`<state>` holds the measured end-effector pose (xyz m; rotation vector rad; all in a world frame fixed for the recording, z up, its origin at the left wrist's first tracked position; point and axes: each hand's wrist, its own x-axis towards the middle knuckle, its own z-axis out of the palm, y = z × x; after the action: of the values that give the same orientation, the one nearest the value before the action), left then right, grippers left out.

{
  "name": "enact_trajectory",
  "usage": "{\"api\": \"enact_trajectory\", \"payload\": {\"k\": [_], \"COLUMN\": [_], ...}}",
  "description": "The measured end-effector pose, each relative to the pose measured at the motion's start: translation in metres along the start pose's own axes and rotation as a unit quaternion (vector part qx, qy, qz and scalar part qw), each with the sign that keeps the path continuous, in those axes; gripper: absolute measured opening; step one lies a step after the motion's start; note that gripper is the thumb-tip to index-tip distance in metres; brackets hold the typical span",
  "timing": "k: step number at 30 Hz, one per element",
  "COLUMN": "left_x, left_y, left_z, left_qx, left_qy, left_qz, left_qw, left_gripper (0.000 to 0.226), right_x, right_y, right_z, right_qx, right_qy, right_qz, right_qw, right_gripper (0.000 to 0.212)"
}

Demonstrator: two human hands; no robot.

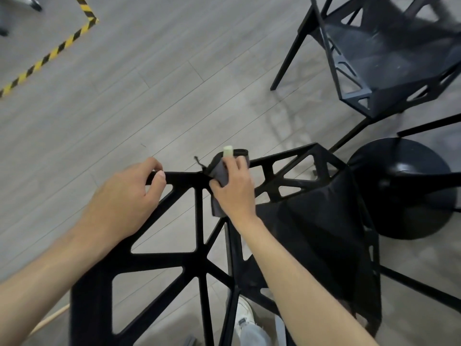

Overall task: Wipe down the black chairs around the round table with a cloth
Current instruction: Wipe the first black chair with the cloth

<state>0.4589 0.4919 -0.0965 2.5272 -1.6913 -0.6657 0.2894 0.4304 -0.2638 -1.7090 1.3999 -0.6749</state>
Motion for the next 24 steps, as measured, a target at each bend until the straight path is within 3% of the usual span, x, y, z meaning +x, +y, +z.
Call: {"api": "enact_trajectory", "payload": {"k": [4, 9, 12, 15, 21, 24], "left_x": [-0.001, 0.000, 0.000, 0.001, 0.001, 0.001], "left_y": [0.001, -0.001, -0.001, -0.001, -0.006, -0.007], "left_z": [-0.002, 0.000, 0.001, 0.002, 0.002, 0.003], "left_qx": [-0.005, -0.009, -0.004, -0.006, -0.015, -0.014], "left_qy": [-0.005, -0.009, -0.007, -0.004, -0.002, 0.001], "left_qz": [-0.002, 0.000, 0.003, 0.002, 0.011, 0.018], "left_qw": [1.000, 1.000, 1.000, 1.000, 1.000, 1.000], "left_gripper": [0.023, 0.028, 0.028, 0.023, 0.019, 0.019], "right_x": [0.009, 0.043, 0.059, 0.065, 0.034, 0.049], "right_y": [0.018, 0.087, 0.119, 0.122, 0.104, 0.114], "right_z": [-0.022, -0.082, -0.112, -0.112, -0.087, -0.112], "right_qx": [-0.045, 0.008, 0.049, 0.067, 0.087, 0.066], "right_qy": [-0.022, 0.033, 0.129, 0.207, 0.171, 0.211], "right_qz": [-0.028, 0.091, 0.185, 0.252, 0.220, 0.245], "right_qw": [0.998, 0.995, 0.973, 0.943, 0.957, 0.944], "right_gripper": [0.048, 0.050, 0.040, 0.048, 0.042, 0.042]}}
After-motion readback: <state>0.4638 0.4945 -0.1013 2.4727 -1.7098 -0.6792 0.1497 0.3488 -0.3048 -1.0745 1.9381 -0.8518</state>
